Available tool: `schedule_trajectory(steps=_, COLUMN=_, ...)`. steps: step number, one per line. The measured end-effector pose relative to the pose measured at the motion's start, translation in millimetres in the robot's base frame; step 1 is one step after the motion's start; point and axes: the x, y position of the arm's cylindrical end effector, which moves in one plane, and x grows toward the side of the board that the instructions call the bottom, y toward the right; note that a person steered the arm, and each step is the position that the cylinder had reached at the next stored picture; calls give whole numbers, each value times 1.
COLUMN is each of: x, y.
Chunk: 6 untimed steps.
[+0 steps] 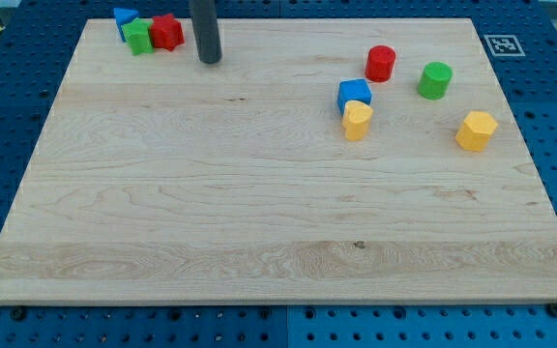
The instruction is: Separate the yellow heart from the blue cube
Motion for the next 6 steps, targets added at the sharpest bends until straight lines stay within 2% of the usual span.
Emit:
schedule_trajectory(steps=1, x=66, y=7)
schedule_trajectory(steps=2, x=149, y=60)
schedule_trajectory(steps=3, x=185, y=170)
schedule_trajectory(steps=4, x=164, y=242)
schedule_trajectory(steps=6, x=130, y=202)
